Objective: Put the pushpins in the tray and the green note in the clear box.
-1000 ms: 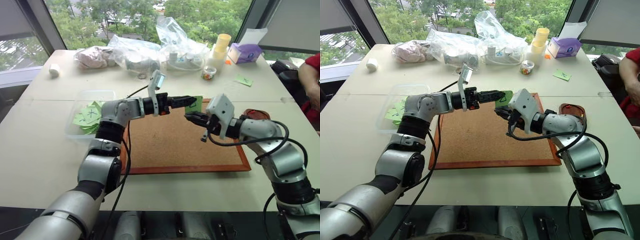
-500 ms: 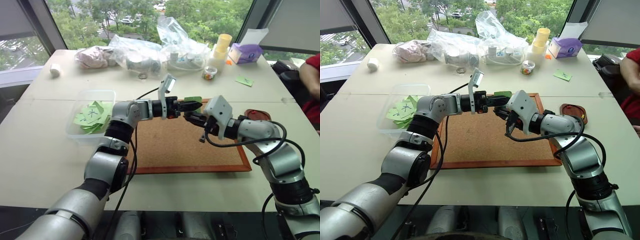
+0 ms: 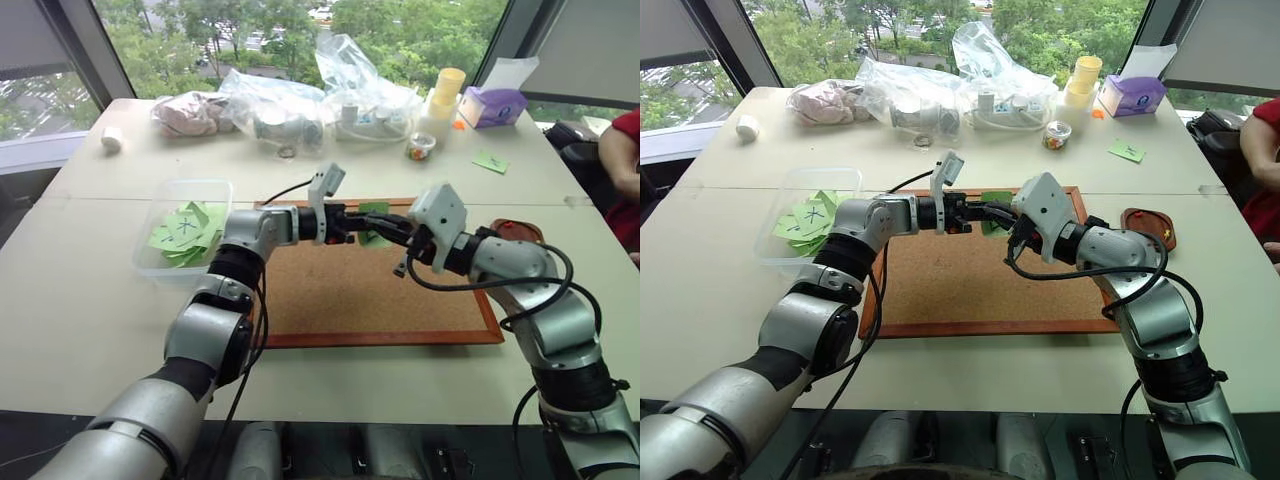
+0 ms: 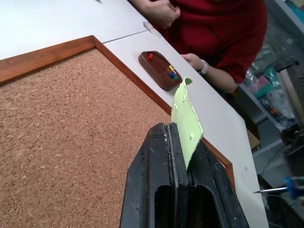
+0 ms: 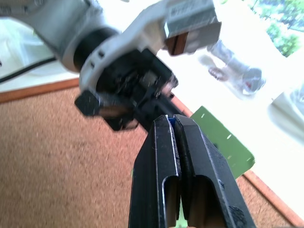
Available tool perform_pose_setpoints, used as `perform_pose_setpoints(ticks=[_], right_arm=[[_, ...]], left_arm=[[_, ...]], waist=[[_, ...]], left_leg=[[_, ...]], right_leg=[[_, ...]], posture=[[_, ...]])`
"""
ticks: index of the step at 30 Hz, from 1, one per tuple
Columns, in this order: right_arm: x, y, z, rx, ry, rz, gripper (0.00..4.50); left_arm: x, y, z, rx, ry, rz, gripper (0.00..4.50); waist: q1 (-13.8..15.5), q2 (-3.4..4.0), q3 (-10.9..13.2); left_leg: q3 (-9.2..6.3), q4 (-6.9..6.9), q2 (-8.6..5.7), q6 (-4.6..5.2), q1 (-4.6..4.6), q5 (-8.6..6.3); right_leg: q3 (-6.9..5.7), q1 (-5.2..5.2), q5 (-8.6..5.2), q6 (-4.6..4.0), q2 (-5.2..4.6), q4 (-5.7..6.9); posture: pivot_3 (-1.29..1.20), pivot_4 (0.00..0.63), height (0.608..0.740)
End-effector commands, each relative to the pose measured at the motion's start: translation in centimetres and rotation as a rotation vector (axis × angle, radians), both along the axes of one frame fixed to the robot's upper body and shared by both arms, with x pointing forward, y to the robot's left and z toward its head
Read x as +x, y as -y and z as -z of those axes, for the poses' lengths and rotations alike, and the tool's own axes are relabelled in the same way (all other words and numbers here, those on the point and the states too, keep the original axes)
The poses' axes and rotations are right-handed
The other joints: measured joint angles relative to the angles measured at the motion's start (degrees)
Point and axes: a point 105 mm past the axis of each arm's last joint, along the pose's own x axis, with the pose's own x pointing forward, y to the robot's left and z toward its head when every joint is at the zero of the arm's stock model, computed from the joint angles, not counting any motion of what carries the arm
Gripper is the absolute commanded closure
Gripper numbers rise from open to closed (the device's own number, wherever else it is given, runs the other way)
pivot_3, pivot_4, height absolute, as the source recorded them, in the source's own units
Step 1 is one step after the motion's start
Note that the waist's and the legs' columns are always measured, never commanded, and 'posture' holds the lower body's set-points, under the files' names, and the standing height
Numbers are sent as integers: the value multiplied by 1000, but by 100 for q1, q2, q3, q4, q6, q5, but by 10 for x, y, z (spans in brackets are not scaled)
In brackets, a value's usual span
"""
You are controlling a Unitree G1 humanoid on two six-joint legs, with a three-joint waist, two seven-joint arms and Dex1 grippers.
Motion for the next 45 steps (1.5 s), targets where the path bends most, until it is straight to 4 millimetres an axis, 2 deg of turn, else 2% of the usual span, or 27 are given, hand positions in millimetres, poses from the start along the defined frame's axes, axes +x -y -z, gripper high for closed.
perform_pose_setpoints(ticks=[1, 5, 8, 11, 15, 25, 28, 35, 41, 45], right_arm=[[-1, 21, -29, 144, 46, 111, 4500], [11, 68, -38, 313, 22, 343, 4500], [24, 128, -34, 406, 21, 662, 4500], [28, 167, -20, 435, -29, 895, 4500], [30, 201, 21, 333, -169, 1106, 4500], [46, 226, 57, 368, -309, 1195, 4500], [48, 230, 60, 368, -313, 1201, 3584], [52, 236, 63, 387, -323, 1212, 36], [54, 237, 62, 419, -316, 1209, 7], [56, 235, 61, 550, -355, 1197, 7]], left_arm=[[7, -10, -21, -19, 111, -35, 4427], [5, -17, -30, 150, 467, -26, 4427], [-10, -12, -51, 193, 696, 12, 4427], [-24, -9, -62, 243, 833, 54, 4427], [-40, -9, -58, 348, 969, 145, 4427], [-47, -16, -41, 370, 922, 142, 4427], [-47, -18, -38, 386, 916, 133, 4500], [-43, -24, -37, 397, 896, 97, 4500], [-41, -27, -36, 401, 887, 82, 4500], [-39, -29, -35, 406, 882, 72, 4500]], waist=[[2, 0, 0], [4, 0, 0], [18, 0, 0], [46, 1, 0], [-10, 8, -5], [-34, 21, -5], [-18, 21, -5], [-28, 21, -5], [-31, 21, -5], [-27, 21, -5]], left_leg=[[0, 0, 0, 0, 0, 0], [0, -1, 4, 0, 0, 0], [3, -2, 14, -1, 1, 0], [15, -1, 8, -1, -2, 0], [18, -4, -1, -1, 2, 0], [16, -4, 4, -1, 6, 1], [16, -4, 6, -2, 6, 1], [16, -3, 7, -2, 6, 1], [16, -3, 9, -3, 6, 1], [17, -3, 13, -3, 6, 2]], right_leg=[[0, 0, 0, 0, 0, 0], [0, 0, 0, 0, -3, 1], [0, 0, 0, -1, -4, 2], [1, 0, 0, -1, -13, 2], [2, 0, 0, -1, -8, 2], [12, -1, 0, -1, 2, 4], [12, -1, 0, -1, 1, 4], [12, -1, 1, 0, 1, 4], [12, -1, 1, 0, 1, 4], [12, -1, 1, 0, 1, 4]], posture=[[0, 150, 735], [0, 150, 735], [0, 150, 735], [0, 150, 735], [0, 150, 735], [0, 150, 735], [0, 150, 735], [0, 150, 735], [0, 150, 735], [0, 150, 735]])
